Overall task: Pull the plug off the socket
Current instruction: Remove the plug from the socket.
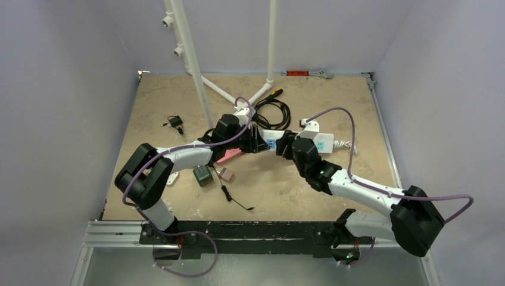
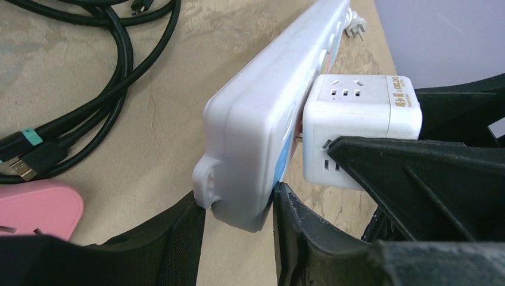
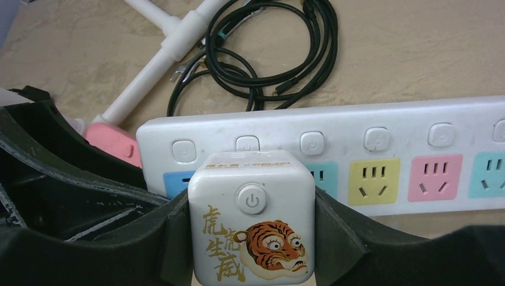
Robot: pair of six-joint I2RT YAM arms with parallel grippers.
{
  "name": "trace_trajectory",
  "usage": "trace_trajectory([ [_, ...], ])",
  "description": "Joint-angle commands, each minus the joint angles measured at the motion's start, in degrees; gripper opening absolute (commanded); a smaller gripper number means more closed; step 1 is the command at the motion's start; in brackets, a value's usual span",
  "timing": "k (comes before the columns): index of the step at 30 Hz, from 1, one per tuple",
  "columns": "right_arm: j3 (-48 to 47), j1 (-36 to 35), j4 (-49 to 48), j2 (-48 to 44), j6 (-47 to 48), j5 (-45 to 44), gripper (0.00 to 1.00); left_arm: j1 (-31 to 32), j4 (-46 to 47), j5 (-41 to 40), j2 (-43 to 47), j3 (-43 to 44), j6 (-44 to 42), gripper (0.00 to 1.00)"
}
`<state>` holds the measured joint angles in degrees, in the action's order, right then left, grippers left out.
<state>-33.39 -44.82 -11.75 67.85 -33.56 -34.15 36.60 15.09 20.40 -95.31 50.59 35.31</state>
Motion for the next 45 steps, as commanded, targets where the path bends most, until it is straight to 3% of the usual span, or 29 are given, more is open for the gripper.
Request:
trace_trajectory([
  [1,-0.12,5.83,-8.10,-2.44,-0.46,0.74,0.00,0.05,-8.33,-3.36,-1.22,-1.28,-4.30,0.00],
  [6,-1.04,4.80,-6.66,-2.48,0.80,-4.70,0.00,0.04,-8.40,-3.40,-1.37,-1.27,-4.23,0.00],
  [13,-5.64,-8.48,-0.75,2.18,0.37,-27.48,0.00,0.03,-8.26,-3.51,-1.55,-1.24,-4.15,0.00],
  [19,-10.02,-13.26,4.90,8.21,-2.83,-35.33,0.00,0.05,-8.43,-3.61,-1.37,-1.19,-4.21,0.00],
  [29,-6.56,-11.60,-1.91,4.90,0.20,-27.07,0.00,0.03,-8.59,-3.65,-1.55,-1.16,-4.28,0.00],
  [40,0.25,5.75,-8.71,-2.59,-1.05,0.12,0.00,0.03,-8.78,-3.87,-1.57,-1.15,-4.30,0.00],
  [45,0.13,6.92,-7.89,-2.53,-1.28,0.63,0.00,0.00,-8.92,-3.89,-1.46,-1.19,-4.45,0.00],
])
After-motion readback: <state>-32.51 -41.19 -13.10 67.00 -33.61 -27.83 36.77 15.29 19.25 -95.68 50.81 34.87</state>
